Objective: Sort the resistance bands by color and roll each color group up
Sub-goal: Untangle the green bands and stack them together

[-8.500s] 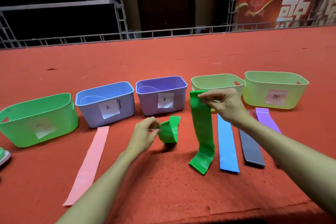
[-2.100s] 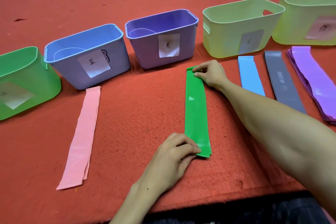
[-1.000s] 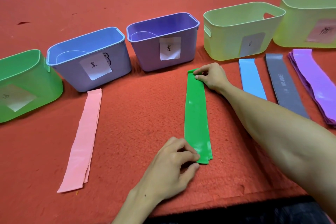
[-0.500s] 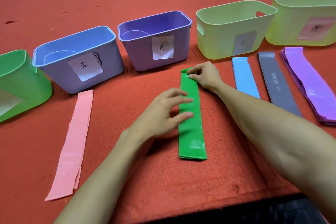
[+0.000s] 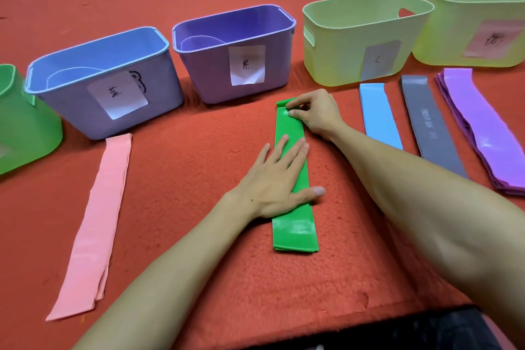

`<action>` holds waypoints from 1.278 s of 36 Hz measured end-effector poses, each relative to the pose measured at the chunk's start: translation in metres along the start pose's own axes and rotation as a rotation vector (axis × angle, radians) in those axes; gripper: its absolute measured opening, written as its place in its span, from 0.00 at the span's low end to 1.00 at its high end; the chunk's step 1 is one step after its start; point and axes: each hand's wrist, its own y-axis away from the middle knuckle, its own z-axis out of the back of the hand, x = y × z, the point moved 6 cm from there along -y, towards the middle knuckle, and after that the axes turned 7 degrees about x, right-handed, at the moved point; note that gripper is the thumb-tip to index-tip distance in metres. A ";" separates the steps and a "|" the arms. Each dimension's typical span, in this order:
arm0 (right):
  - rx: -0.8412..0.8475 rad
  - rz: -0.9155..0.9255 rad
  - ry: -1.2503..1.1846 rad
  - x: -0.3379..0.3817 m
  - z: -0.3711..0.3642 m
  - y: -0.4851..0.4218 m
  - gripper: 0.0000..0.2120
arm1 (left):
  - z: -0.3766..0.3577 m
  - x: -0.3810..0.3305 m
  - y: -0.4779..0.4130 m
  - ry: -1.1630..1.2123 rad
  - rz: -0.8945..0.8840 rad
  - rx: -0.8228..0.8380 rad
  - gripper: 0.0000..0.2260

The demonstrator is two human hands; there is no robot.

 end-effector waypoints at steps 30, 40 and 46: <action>-0.003 -0.013 -0.092 0.011 0.014 0.003 0.09 | -0.018 -0.032 0.055 -0.039 0.040 -0.027 0.52; -0.060 0.057 -0.188 0.035 0.026 0.012 0.08 | -0.014 -0.034 0.058 -0.013 0.045 0.084 0.53; -0.108 0.007 -0.313 0.015 0.015 0.002 0.07 | -0.014 -0.036 0.059 -0.005 0.058 0.043 0.50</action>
